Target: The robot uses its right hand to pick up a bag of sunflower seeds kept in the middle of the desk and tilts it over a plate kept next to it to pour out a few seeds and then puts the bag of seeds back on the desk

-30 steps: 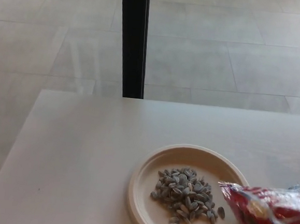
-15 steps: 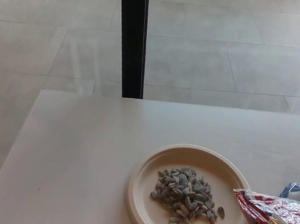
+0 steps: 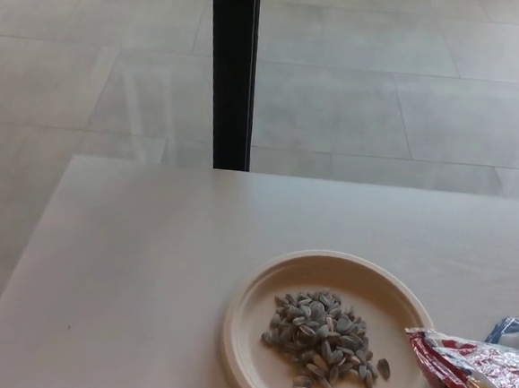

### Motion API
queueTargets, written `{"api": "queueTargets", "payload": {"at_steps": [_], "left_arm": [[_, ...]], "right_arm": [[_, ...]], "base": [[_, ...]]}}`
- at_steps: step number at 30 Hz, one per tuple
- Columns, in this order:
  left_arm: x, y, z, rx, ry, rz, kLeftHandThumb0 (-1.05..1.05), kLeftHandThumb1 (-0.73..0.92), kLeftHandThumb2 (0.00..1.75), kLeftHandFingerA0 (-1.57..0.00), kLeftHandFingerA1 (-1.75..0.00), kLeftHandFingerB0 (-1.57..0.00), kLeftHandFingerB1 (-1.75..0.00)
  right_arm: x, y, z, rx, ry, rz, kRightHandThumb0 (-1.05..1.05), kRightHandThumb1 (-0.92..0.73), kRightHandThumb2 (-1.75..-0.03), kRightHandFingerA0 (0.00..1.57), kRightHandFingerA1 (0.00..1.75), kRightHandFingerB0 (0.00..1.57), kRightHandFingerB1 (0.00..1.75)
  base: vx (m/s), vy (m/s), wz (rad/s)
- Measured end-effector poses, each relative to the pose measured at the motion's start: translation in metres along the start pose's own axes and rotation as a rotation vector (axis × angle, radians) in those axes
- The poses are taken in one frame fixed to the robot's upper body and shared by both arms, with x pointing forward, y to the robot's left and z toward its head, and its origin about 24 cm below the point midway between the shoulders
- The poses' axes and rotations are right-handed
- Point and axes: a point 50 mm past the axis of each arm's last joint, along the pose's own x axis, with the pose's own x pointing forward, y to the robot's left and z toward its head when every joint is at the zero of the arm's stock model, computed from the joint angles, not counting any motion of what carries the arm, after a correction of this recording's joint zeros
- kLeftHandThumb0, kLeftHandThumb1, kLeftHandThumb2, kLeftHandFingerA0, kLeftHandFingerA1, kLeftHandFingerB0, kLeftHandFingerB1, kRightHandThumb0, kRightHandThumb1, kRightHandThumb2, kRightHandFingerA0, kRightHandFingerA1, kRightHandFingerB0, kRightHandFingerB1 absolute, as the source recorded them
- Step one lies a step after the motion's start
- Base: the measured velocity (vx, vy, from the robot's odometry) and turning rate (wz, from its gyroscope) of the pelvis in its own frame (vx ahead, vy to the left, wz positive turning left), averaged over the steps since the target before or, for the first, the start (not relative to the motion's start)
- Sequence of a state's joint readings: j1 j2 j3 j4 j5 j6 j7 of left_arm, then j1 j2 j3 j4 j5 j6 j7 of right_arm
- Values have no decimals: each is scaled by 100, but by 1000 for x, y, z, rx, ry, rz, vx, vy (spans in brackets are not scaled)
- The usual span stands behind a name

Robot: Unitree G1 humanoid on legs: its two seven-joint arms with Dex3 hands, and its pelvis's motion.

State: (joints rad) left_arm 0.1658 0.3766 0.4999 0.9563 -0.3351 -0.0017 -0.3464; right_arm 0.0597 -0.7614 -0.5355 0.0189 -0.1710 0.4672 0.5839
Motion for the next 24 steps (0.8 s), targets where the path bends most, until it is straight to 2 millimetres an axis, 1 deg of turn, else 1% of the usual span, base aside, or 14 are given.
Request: {"api": "queueTargets", "payload": {"at_steps": [5,6,7,12,13,14,16,17,19,20,21,22,23,24], "left_arm": [[1,-1,2,1,-6,-4,-69,90,82,-16,-79,-4,-57],[1,-2,2,1,-8,-5,-70,89,83,-12,-87,-4,-59],[1,-2,3,1,-9,-6,-70,90,82,-16,-79,-4,-57],[2,-3,5,1,-16,-9,-67,91,82,-14,-90,-4,-58],[2,-3,5,1,-16,-9,-69,89,81,-15,-92,-4,-59],[2,-3,5,0,-17,-9,-69,89,81,-15,-92,-4,-59],[3,-4,6,0,-19,-11,-72,90,81,-19,-83,-4,-58],[3,-4,7,-1,-21,-12,-76,68,116,-22,-73,-3,-55],[3,-5,7,-1,-23,-13,-75,68,116,-19,-71,-3,-54],[4,-5,8,-2,-24,-15,-75,68,116,-16,-70,-4,-55],[4,-6,8,-4,-25,-16,-74,68,117,-16,-70,-4,-56],[5,-6,8,-4,-26,-17,-74,88,81,-10,-92,-3,-63],[5,-7,9,-5,-27,-18,-78,68,116,-20,-73,-5,-58],[6,-7,10,-7,-30,-20,-78,68,116,-20,-73,-5,-58]], "right_arm": [[-13,-26,-37,138,85,-97,-75,-43,-68,0,1,7,2],[-17,-30,-45,167,101,-119,-54,-56,-72,0,0,1,16],[-21,-34,-52,194,117,-141,-51,-55,-70,0,0,1,18],[-39,-50,-90,344,181,-269,-45,-65,-59,0,0,4,24],[-42,-52,-98,379,196,-298,-47,-63,-77,0,0,2,16],[-45,-52,-107,414,210,-325,-47,-63,-77,0,0,2,16],[-49,-51,-121,479,232,-364,-45,-63,-75,0,0,0,16],[-51,-49,-131,536,242,-390,-42,-63,-75,0,0,1,15],[-54,-42,-146,629,256,-420,-43,-63,-70,0,5,1,19],[-56,-34,-158,708,266,-446,-47,-69,-61,0,17,5,23],[-57,-28,-166,763,271,-464,-43,-65,-66,0,10,5,23],[-57,-23,-171,805,275,-477,-42,-68,-65,0,13,5,23],[-57,-18,-176,840,279,-487,-44,-66,-65,0,12,5,23],[-57,-12,-181,880,283,-498,-44,-66,-65,0,12,5,23]], "base": [[0,0,0],[0,0,0],[0,0,0],[0,0,0],[0,0,0],[0,0,0],[0,0,0],[0,0,0],[0,0,0],[0,0,0],[0,0,0],[0,0,0],[0,0,0],[0,0,0]]}}
